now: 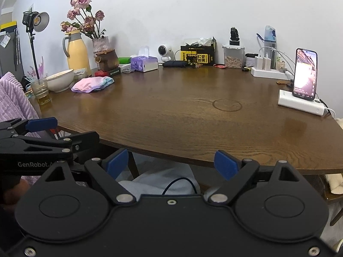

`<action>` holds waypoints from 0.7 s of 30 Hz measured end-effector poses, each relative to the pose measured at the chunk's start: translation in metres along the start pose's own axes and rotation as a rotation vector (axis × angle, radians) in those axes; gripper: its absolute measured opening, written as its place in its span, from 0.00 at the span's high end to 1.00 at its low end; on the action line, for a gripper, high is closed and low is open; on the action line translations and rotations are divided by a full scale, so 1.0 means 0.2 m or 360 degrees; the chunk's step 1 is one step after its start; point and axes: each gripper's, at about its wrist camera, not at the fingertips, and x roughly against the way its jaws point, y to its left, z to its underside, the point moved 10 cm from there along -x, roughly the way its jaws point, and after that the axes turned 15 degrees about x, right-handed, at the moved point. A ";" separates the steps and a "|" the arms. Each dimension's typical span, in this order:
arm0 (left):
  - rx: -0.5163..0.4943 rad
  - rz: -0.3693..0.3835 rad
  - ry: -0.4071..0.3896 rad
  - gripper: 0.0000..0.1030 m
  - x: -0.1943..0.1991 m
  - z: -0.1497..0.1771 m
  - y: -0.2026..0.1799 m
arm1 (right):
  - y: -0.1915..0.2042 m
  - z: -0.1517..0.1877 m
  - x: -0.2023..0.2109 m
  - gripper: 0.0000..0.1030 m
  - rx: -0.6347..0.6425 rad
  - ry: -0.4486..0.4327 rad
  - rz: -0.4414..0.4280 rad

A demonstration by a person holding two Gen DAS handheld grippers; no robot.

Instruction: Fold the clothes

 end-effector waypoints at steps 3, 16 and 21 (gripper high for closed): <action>0.0000 0.0000 -0.0001 0.00 0.00 0.00 0.00 | 0.00 0.00 0.00 0.11 0.0007 0.0004 0.0001; -0.0025 0.0000 -0.0016 0.00 0.00 -0.01 -0.02 | 0.00 0.00 0.01 0.11 0.0012 0.0000 0.0008; -0.0026 0.0001 -0.0014 0.00 0.00 -0.01 -0.02 | 0.00 0.00 0.00 0.11 0.0017 0.0001 0.0012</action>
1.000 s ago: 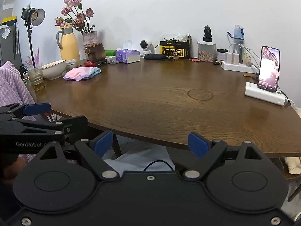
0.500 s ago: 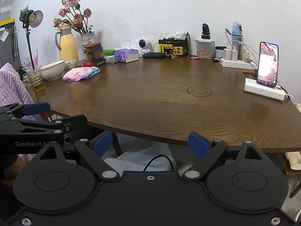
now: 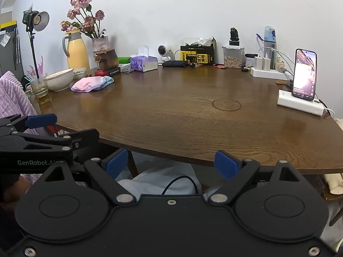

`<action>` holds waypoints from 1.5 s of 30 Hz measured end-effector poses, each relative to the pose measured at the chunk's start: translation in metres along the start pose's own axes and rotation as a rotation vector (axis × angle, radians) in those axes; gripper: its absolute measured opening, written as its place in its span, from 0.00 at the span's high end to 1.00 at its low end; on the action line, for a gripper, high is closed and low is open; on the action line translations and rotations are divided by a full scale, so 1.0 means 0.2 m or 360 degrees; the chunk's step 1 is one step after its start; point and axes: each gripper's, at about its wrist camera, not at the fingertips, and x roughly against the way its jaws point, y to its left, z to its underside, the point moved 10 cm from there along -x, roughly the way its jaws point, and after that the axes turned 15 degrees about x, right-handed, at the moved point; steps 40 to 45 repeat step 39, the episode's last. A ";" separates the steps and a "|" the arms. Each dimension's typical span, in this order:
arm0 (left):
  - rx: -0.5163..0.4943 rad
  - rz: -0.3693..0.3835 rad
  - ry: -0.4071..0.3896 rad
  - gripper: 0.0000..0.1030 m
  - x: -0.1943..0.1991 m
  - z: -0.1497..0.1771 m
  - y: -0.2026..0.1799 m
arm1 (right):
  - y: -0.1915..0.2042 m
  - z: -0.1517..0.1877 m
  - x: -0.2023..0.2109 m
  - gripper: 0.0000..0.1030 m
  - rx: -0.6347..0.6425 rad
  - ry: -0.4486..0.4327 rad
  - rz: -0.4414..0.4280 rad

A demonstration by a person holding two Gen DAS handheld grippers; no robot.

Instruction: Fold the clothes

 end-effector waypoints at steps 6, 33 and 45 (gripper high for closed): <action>-0.0016 0.0001 0.0001 0.00 -0.01 0.00 -0.01 | -0.01 0.01 0.00 0.11 -0.0011 0.0006 -0.0001; 0.0020 0.0005 0.0078 0.00 -0.04 0.02 -0.01 | 0.00 0.01 -0.02 0.10 -0.0048 0.0054 -0.0006; 0.0016 0.0005 0.0077 0.00 -0.04 0.02 -0.01 | 0.00 0.03 -0.02 0.10 -0.0054 0.0052 -0.0010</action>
